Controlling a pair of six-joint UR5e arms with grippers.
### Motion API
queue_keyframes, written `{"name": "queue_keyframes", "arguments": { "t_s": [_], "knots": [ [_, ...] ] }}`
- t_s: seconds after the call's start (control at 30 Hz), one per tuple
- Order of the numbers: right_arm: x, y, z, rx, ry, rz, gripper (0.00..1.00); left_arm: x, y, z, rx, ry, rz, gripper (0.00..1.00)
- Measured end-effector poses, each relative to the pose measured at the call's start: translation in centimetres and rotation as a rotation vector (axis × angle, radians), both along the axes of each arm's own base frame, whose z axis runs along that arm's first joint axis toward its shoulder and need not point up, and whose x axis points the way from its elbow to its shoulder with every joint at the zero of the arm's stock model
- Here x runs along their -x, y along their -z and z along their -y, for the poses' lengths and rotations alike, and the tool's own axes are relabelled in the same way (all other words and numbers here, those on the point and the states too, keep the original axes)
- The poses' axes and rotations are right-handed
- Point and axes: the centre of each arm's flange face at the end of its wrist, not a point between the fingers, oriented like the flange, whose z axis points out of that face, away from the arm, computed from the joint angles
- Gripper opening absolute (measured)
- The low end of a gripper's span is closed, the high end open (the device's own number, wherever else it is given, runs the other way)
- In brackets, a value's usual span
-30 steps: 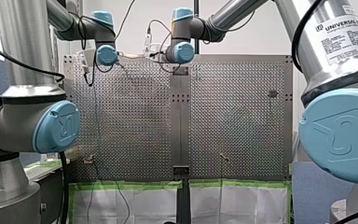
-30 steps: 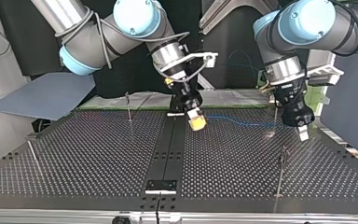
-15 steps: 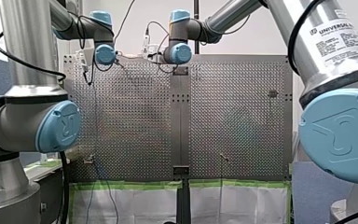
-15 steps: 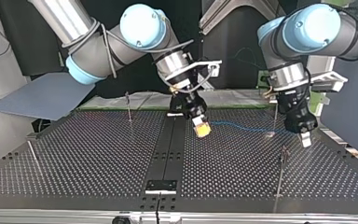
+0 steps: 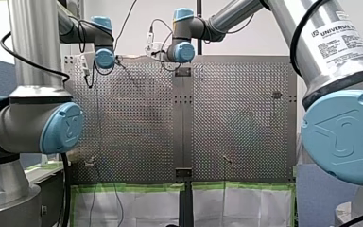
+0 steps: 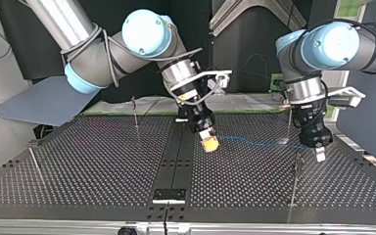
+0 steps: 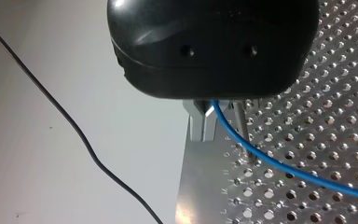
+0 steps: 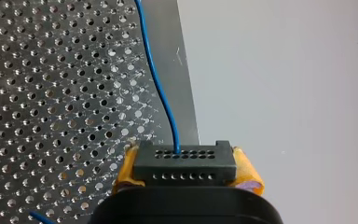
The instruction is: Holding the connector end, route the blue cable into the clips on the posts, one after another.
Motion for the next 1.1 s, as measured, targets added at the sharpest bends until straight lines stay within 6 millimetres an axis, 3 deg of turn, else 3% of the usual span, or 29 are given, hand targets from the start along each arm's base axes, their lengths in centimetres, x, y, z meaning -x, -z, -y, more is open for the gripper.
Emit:
{"name": "queue_keyframes", "arguments": {
  "t_s": [0.53,0.8,1.1],
  "knots": [
    [-0.9,2.2,0.3,-0.019,-0.009,-0.026,0.00,-1.9,0.7,-1.3,0.010,0.023,-0.002,0.00],
    [-0.9,2.3,1.0,-0.015,-0.010,-0.025,0.00,-3.3,-0.4,-1.9,0.029,0.024,0.024,0.00],
    [-0.5,2.3,2.1,-0.013,-0.002,-0.025,0.00,-4.5,0.3,-2.7,0.041,0.028,0.010,0.00]
  ]
}}
